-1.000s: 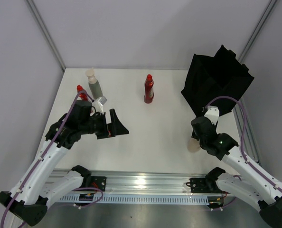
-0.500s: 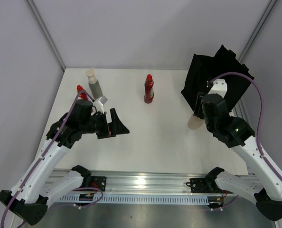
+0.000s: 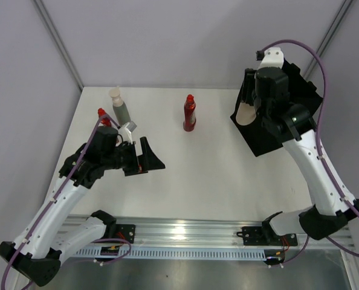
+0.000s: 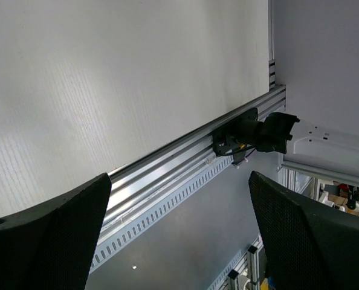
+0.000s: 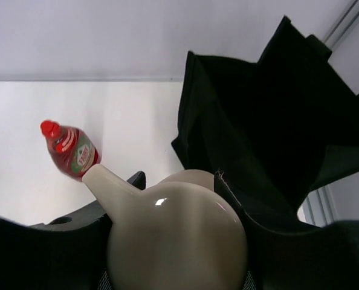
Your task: Place the personal care products into the canvas bag
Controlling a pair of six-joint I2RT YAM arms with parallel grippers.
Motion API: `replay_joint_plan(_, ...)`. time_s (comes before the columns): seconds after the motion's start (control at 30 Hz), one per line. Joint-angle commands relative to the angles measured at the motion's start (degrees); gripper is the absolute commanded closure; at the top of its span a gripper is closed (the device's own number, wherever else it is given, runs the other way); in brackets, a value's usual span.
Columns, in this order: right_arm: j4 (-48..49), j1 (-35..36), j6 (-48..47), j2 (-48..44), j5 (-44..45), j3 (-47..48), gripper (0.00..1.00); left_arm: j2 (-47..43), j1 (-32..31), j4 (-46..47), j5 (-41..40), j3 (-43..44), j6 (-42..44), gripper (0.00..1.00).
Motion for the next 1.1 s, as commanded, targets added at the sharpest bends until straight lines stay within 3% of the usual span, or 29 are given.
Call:
replay_joint_plan(0.0, 9.0, -3.4, -4.0, 3.0, -1.4, 10.0, 1.0, -1.1, -0.4, 1.5, 0.7, -0.3, -0.9, 0.01)
replay_joint_plan(0.4, 9.8, -17.4, -0.3, 19.9, -7.1, 38.7, 1.0, -1.1, -0.2, 0.3, -0.2, 0.3, 0.0, 0.01)
replay_joint_plan(0.63, 14.5, -24.4, 1.0, 18.6, -11.1, 30.5, 1.0, -0.8, -0.2, -0.5, -1.5, 0.8, 0.3, 0.01)
replay_joint_plan(0.9, 15.2, -27.1, 0.2, 20.3, -16.1, 25.0, 1.0, -0.1, -0.3, -0.5, -2.2, -0.4, -1.1, 0.01)
replay_joint_plan(1.07, 23.4, -28.3, 0.0, 16.0, -15.4, 10.3, 1.0, 0.1, -0.3, -0.7, -2.4, -0.9, -1.9, 0.01)
